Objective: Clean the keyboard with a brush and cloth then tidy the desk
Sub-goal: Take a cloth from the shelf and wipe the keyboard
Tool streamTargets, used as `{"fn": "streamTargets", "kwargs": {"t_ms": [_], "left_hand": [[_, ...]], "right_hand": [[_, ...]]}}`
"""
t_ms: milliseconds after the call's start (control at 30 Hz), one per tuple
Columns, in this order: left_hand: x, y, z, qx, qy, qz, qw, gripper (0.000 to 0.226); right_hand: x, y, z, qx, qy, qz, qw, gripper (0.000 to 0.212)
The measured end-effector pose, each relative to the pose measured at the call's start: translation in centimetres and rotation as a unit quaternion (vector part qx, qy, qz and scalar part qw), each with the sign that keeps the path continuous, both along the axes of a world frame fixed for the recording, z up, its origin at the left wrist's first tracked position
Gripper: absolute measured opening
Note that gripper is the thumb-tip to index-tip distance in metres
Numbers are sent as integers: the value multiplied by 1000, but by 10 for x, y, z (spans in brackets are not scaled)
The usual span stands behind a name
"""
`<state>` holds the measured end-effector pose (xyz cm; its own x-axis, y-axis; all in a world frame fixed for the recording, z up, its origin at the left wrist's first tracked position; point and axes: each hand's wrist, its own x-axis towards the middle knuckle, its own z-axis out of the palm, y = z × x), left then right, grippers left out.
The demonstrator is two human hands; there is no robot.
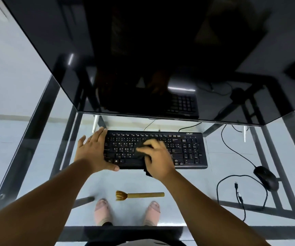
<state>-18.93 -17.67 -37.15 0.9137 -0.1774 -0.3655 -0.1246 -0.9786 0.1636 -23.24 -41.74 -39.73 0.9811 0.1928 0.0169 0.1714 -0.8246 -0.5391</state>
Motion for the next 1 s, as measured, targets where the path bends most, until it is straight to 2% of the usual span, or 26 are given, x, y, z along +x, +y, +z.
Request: {"fn": "streamTargets", "kwargs": {"t_ms": [67, 267, 333, 467, 567, 733, 867, 933, 1000], "left_hand": [[1, 7, 0, -4, 10, -12, 1000, 146], [8, 27, -4, -8, 29, -62, 998, 145], [10, 31, -5, -8, 31, -72, 997, 146], [10, 33, -7, -17, 27, -76, 997, 146], [10, 36, -9, -29, 23, -73, 997, 147], [10, 40, -15, -45, 16, -71, 996, 146], [5, 42, -20, -65, -2, -67, 996, 140], [-4, 44, -20, -91, -33, -51, 994, 125], [-15, 47, -20, -124, -95, -18, 987, 94]], "right_hand": [[3, -2, 3, -1, 19, 75, 997, 48], [-3, -32, -3, 19, -2, 38, 999, 45], [-5, -20, -2, 10, -4, 60, 998, 44], [-6, 31, 1, -39, -9, 166, 985, 42], [-6, 35, 0, -64, -27, 191, 979, 44], [-13, -2, 2, -59, -2, 150, 987, 48], [-14, -4, 10, -24, 71, 127, 989, 62], [-16, -12, 16, 56, 109, 90, 988, 73], [-19, -22, 21, 140, 122, 9, 983, 74]]}}
